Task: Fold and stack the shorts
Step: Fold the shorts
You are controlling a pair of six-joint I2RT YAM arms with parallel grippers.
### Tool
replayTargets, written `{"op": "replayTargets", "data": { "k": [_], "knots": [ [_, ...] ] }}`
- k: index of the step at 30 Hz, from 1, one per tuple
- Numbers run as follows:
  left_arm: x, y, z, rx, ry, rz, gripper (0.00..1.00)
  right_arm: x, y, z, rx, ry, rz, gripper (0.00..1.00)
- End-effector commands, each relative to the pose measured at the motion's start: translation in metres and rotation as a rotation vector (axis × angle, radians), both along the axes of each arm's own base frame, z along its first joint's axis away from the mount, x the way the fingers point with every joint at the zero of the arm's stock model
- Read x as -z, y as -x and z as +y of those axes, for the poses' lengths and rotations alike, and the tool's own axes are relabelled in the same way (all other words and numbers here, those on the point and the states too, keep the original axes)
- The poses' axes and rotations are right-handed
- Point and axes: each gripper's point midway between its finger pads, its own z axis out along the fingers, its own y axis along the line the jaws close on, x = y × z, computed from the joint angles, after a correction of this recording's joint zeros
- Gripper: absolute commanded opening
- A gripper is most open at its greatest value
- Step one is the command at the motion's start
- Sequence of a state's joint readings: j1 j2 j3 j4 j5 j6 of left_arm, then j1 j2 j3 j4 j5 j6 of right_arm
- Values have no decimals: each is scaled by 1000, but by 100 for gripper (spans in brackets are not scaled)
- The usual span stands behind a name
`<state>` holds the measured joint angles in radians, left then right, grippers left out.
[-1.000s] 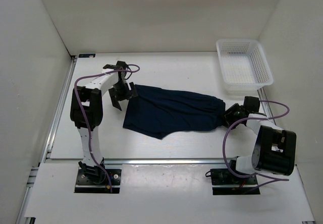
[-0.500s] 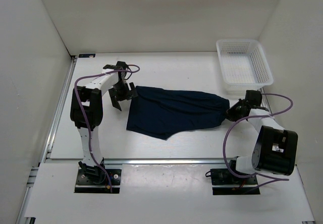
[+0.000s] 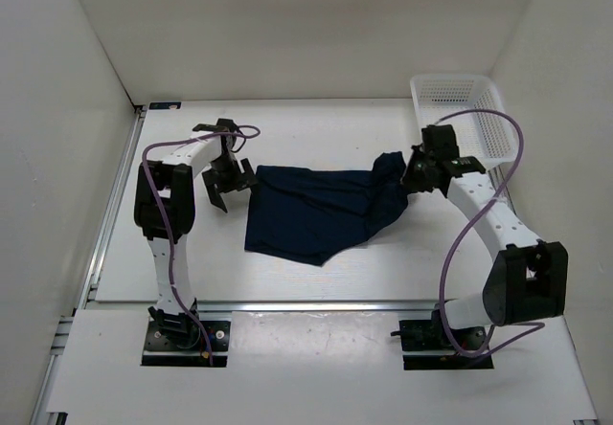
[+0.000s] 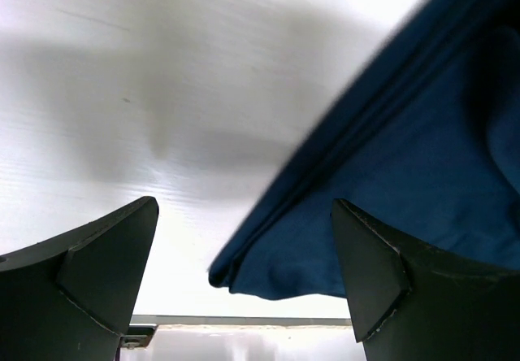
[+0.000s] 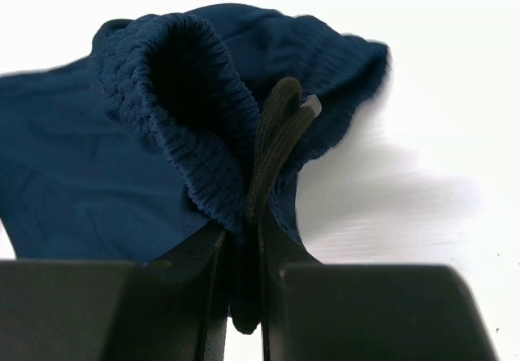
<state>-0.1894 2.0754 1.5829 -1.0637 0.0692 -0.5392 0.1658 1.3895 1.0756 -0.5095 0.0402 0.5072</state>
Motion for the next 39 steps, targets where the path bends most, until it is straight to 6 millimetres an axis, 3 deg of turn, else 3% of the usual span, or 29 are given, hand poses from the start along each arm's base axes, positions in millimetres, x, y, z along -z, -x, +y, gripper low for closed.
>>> {"op": "replayTargets", "data": {
  "k": [1, 5, 7, 11, 16, 21, 25, 26, 27, 30, 31, 35, 39],
  "knots": [
    [-12, -12, 2, -15, 33, -50, 98, -16, 2, 15, -79, 135, -13, 0],
    [-13, -11, 7, -6, 31, -52, 98, -25, -3, 37, -131, 191, -34, 0],
    [-10, -8, 10, -14, 39, -40, 98, -20, -5, 45, -125, 187, -20, 0],
    [-10, -6, 10, -14, 39, -42, 98, -12, 1, 43, -111, 183, 8, 0],
    [-10, -6, 10, -4, 38, -43, 98, 7, 22, 32, -84, 205, 77, 0],
    [-10, -5, 9, 6, 47, -42, 98, 13, 40, 2, -8, 227, 100, 0],
    [-12, -8, 9, 7, 48, -51, 98, 28, 61, -21, 35, 247, 179, 0],
    [-12, -8, 9, 7, 48, -51, 98, 30, 64, -26, 50, 247, 185, 5],
    [-12, -8, 9, 7, 48, -51, 98, 38, 73, -34, 80, 206, 228, 23],
    [-12, -8, 9, 7, 48, -51, 98, 51, 81, -56, 148, 140, 263, 57],
    [-12, -8, 9, 7, 48, -51, 98, 51, 81, -59, 145, 128, 267, 80],
    [-10, -4, 6, 16, 47, -42, 98, 43, 76, -70, 158, 125, 264, 90],
    [-11, -2, 6, 16, 47, -42, 98, 21, 62, -74, 165, 138, 188, 85]
  ]
}}
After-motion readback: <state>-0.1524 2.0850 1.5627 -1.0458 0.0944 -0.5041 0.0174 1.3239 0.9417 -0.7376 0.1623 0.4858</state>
